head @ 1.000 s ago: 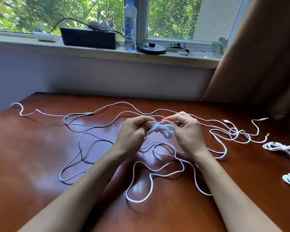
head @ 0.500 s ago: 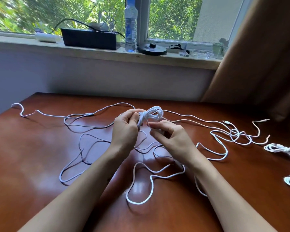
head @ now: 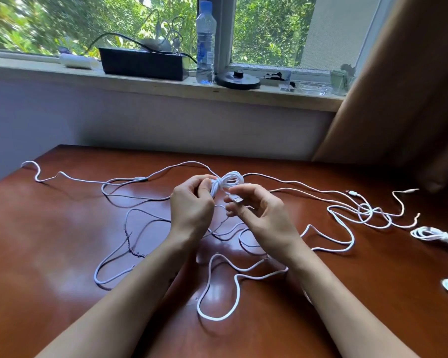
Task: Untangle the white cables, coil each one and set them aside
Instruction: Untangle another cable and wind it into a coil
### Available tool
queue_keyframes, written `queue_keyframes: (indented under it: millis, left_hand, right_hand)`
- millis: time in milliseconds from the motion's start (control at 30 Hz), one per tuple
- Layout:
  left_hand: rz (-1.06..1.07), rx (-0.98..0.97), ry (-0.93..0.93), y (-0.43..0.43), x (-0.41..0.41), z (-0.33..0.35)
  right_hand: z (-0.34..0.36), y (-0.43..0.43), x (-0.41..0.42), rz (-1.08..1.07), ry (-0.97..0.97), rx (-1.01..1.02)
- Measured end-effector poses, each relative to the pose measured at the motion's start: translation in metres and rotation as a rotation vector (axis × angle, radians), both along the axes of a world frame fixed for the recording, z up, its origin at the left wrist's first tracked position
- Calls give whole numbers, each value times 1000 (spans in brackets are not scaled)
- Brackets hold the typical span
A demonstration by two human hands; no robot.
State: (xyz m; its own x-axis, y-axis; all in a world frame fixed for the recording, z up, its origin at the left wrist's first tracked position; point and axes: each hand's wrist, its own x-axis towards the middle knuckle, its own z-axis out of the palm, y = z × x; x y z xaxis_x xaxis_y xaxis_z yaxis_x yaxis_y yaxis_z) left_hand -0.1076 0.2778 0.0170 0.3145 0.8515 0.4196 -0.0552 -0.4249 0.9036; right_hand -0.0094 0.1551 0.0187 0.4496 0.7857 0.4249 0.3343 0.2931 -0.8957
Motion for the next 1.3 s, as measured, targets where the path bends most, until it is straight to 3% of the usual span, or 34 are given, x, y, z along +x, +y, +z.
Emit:
queue_keyframes:
  millis: [400,833,1067,1167,1300]
  left_hand:
    - [-54,70,-3,-11,1,0]
    - [-100,213,-5,-12,2,-2]
    - [-141,143,13,-11,2,-2]
    - [-186,146,25,-15,2,-1]
    - [-207,185,39,-13,0,-1]
  right_hand:
    - [2,1,-3,-144,214,-94]
    - [7,0,2,-151,477,-154]
    - [0,1,7,-429,120,-69]
    - [-4,0,9,-386,-76,16]
    - [-4,-1,10,-371,-192,43]
